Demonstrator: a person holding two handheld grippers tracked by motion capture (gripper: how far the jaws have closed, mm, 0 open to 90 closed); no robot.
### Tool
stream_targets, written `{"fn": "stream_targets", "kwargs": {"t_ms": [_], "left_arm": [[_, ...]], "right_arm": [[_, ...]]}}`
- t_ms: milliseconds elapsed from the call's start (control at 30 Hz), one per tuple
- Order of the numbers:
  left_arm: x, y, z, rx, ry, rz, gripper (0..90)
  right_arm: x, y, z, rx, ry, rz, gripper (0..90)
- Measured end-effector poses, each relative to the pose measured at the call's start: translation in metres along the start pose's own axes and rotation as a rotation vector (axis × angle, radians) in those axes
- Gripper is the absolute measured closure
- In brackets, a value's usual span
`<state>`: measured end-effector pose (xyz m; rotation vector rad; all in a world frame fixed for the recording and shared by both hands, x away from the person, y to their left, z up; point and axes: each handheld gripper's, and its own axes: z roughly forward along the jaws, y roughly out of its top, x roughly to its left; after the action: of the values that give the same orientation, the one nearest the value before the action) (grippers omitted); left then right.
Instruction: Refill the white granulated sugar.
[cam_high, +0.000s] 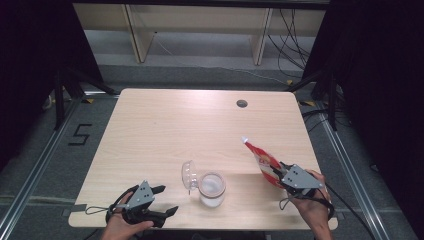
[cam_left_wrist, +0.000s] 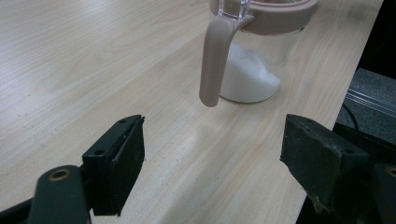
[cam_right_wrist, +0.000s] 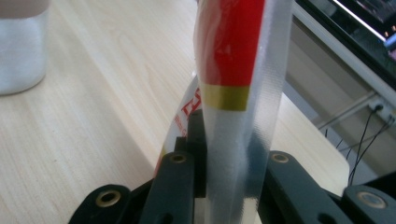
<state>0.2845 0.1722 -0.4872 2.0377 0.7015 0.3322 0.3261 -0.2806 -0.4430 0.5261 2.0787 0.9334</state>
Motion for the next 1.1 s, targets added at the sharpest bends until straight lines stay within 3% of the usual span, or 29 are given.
{"fn": "stream_targets", "kwargs": {"t_ms": [33,100,300,400,733,867,1000,1100], "left_arm": [[-0.002,0.000,0.001,-0.015,-0.003,-0.018,21.3],[-0.001,0.000,0.001,-0.018,-0.003,-0.012,21.2],[-0.002,-0.001,0.002,-0.025,0.001,-0.024,21.2],[-0.002,0.000,0.002,-0.020,-0.004,-0.011,21.2],[-0.003,-0.001,0.003,-0.019,-0.005,-0.024,21.3],[-0.003,-0.001,0.003,-0.019,-0.006,-0.025,21.3],[0.000,-0.001,0.002,0.003,0.000,-0.002,21.2],[-0.001,-0.001,0.003,0.000,0.004,-0.007,21.2]], "right_arm": [[-0.002,-0.003,-0.002,-0.007,0.002,0.030,80.1],[-0.005,-0.008,-0.003,-0.017,-0.002,0.058,80.1],[-0.005,-0.013,-0.008,-0.011,-0.016,0.089,79.8],[-0.005,-0.014,-0.009,-0.012,-0.010,0.096,79.6],[-0.009,-0.027,-0.016,-0.030,-0.022,0.240,78.5],[-0.010,-0.035,-0.021,-0.026,-0.032,0.258,77.6],[-0.009,-0.039,-0.024,-0.037,-0.040,0.313,76.1],[-0.010,-0.042,-0.027,-0.037,-0.043,0.312,74.3]]}}
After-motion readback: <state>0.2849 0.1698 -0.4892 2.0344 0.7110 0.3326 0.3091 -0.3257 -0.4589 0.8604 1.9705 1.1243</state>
